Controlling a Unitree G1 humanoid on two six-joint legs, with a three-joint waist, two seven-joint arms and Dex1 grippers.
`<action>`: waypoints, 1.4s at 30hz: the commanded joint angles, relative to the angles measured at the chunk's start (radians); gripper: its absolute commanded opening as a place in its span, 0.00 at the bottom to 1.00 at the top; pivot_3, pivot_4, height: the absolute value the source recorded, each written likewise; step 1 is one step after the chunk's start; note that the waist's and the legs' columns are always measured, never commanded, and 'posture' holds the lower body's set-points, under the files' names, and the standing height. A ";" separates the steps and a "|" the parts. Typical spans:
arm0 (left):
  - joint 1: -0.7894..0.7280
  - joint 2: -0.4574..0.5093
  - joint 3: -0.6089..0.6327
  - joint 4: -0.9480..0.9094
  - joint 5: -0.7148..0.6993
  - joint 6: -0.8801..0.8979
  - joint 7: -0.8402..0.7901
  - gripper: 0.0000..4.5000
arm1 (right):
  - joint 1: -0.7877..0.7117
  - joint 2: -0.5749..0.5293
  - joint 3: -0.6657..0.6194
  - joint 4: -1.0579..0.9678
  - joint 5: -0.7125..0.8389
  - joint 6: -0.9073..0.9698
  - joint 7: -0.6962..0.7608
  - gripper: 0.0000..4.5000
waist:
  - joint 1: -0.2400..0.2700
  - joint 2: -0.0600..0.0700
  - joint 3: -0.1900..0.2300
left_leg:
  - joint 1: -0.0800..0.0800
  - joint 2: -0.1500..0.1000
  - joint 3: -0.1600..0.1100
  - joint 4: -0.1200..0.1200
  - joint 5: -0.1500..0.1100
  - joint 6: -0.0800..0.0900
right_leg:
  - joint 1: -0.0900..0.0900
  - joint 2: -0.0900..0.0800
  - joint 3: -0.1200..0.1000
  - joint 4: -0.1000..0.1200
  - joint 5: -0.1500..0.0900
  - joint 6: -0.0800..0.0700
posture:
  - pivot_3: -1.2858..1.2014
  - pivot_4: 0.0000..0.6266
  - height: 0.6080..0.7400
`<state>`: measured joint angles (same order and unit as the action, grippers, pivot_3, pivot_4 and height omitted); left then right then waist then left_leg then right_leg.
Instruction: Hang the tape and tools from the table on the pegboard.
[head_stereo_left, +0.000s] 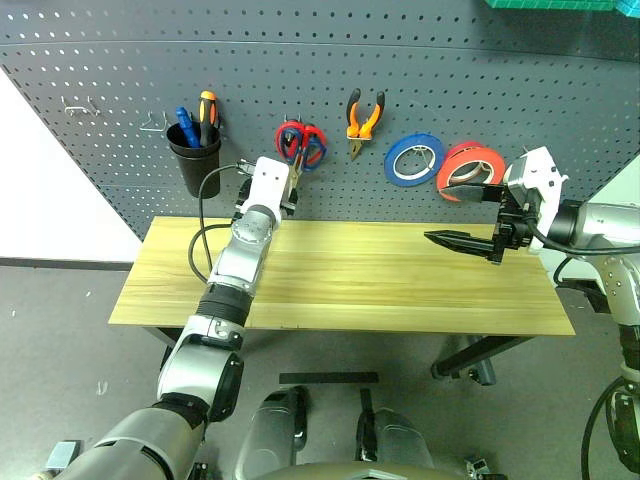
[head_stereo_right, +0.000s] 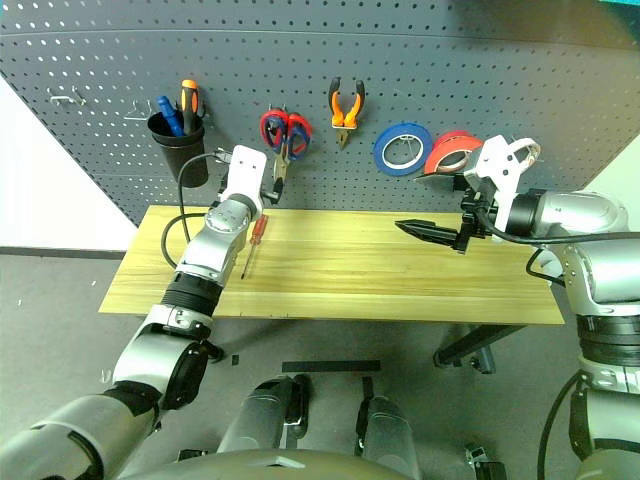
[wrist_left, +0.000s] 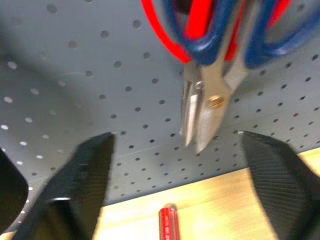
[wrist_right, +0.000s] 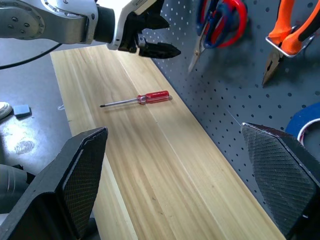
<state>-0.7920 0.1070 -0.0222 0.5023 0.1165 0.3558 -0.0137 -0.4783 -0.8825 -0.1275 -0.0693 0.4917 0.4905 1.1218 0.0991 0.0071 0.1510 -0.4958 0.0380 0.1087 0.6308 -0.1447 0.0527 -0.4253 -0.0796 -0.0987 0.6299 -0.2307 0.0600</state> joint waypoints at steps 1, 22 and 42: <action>0.010 0.016 0.004 -0.139 -0.025 0.077 -0.047 1.00 | 0.002 -0.005 -0.021 -0.029 0.003 -0.014 -0.006 1.00 | -0.001 0.000 0.000 | 0.000 0.000 0.000 0.000 0.000 0.000 | 0.000 0.000 0.000 0.000 0.000 0.000 | 0.57 0.12 0.94; 0.142 0.233 0.018 -0.245 -0.131 0.384 -0.284 1.00 | -0.203 0.319 0.235 0.188 -0.064 0.009 -0.053 1.00 | 0.032 -0.001 0.001 | 0.001 0.002 0.003 -0.004 -0.001 0.000 | -0.008 -0.001 0.000 0.000 0.000 -0.002 | 0.62 0.28 0.94; -0.324 0.092 0.035 0.654 -0.097 0.039 -0.127 1.00 | -0.358 0.416 0.264 0.512 -0.178 -0.054 0.029 1.00 | 0.074 -0.016 0.149 | -0.011 0.005 0.008 -0.001 0.000 0.000 | -0.018 -0.003 0.002 0.003 0.002 -0.004 | 0.62 0.66 0.94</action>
<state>-1.0802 0.1977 -0.0031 1.1375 0.0128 0.4323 -0.1532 -0.8297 -0.4696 0.1582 0.4738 0.3086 0.4369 1.1535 0.1736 -0.0093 0.2997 -0.5095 0.0434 0.1163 0.6310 -0.1445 0.0533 -0.4459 -0.0826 -0.0971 0.6344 -0.2267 0.0588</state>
